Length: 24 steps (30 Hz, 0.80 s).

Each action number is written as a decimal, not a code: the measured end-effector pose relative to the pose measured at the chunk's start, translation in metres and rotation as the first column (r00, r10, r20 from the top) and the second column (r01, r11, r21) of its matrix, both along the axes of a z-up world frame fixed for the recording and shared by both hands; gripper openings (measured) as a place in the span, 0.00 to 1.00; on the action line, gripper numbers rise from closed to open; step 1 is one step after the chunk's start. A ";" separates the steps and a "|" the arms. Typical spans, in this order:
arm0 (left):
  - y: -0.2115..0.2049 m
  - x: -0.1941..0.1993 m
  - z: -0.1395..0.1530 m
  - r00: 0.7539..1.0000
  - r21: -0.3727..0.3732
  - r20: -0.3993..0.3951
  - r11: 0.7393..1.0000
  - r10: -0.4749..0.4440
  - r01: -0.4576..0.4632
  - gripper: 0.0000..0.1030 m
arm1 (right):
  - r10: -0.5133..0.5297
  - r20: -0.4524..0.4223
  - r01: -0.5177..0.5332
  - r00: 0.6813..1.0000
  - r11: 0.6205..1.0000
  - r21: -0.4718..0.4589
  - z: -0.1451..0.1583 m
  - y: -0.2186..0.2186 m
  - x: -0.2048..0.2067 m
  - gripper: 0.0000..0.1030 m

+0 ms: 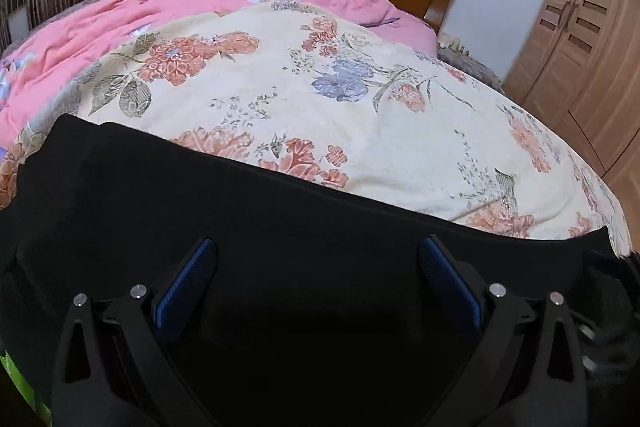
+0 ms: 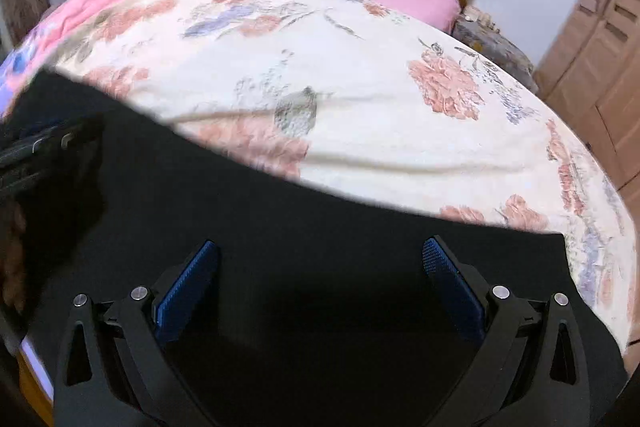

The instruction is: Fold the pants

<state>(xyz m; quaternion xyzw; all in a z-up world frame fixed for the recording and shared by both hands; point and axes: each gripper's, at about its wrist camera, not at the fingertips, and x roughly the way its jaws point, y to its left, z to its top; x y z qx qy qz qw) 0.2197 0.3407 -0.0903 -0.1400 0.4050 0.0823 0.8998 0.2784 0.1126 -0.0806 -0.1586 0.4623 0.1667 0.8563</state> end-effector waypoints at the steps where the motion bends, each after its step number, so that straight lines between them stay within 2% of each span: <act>1: 0.000 -0.001 0.000 1.000 0.003 0.006 1.000 0.003 -0.003 0.98 | -0.046 -0.004 0.046 0.999 0.998 0.034 -0.001 -0.005 0.009 0.96; 3: -0.001 -0.001 0.001 1.000 0.010 0.011 1.000 0.004 -0.004 0.98 | -0.099 -0.010 0.099 0.995 0.989 0.106 0.000 -0.018 0.016 0.96; 6: -0.001 -0.002 0.000 1.000 0.001 0.021 1.000 0.008 -0.008 0.98 | -0.152 0.016 0.149 0.988 0.982 0.112 0.006 -0.010 0.010 0.96; 8: 0.002 -0.003 0.000 1.000 -0.013 0.029 1.000 0.010 -0.010 0.98 | -0.112 0.037 0.106 0.993 0.985 0.139 0.007 0.003 0.004 0.96; 11: 0.002 -0.004 0.001 0.999 -0.012 0.032 1.000 0.013 -0.012 0.98 | -0.040 0.057 0.037 0.998 0.998 0.051 -0.004 0.031 0.003 0.96; 12: 0.001 -0.004 0.001 0.999 -0.007 0.031 1.000 0.015 -0.015 0.98 | -0.037 0.067 0.033 0.997 0.998 0.057 -0.002 0.033 0.007 0.96; 14: 0.000 -0.004 0.001 0.999 -0.002 0.029 1.000 0.016 -0.016 0.98 | -0.068 0.015 0.066 0.998 0.993 0.097 -0.002 0.028 0.021 0.96; 17: -0.001 -0.004 0.001 0.999 0.004 0.028 1.000 0.018 -0.018 0.98 | -0.158 -0.006 0.157 0.987 0.980 0.123 0.001 0.014 0.035 0.95; 18: -0.001 -0.005 0.001 0.999 0.004 0.028 1.000 0.018 -0.018 0.98 | -0.179 -0.009 0.178 0.984 0.973 0.145 0.005 0.009 0.034 0.95; 19: 0.000 -0.004 0.001 0.999 0.003 0.029 1.000 0.017 -0.017 0.98 | -0.170 -0.023 0.171 0.985 0.957 0.235 0.012 -0.002 0.027 0.95; 20: 0.000 -0.004 0.001 0.999 0.000 0.030 1.000 0.016 -0.016 0.98 | -0.160 -0.026 0.161 0.987 0.945 0.287 0.017 -0.008 0.021 0.95; 21: 0.000 -0.005 0.001 0.999 -0.002 0.031 1.000 0.017 -0.017 0.98 | -0.153 -0.023 0.153 0.988 0.940 0.306 0.022 -0.014 0.012 0.95; 24: 0.002 -0.005 0.000 0.999 -0.018 0.038 1.000 0.017 -0.016 0.98 | -0.095 -0.012 0.095 0.995 0.963 0.254 0.024 -0.016 -0.012 0.96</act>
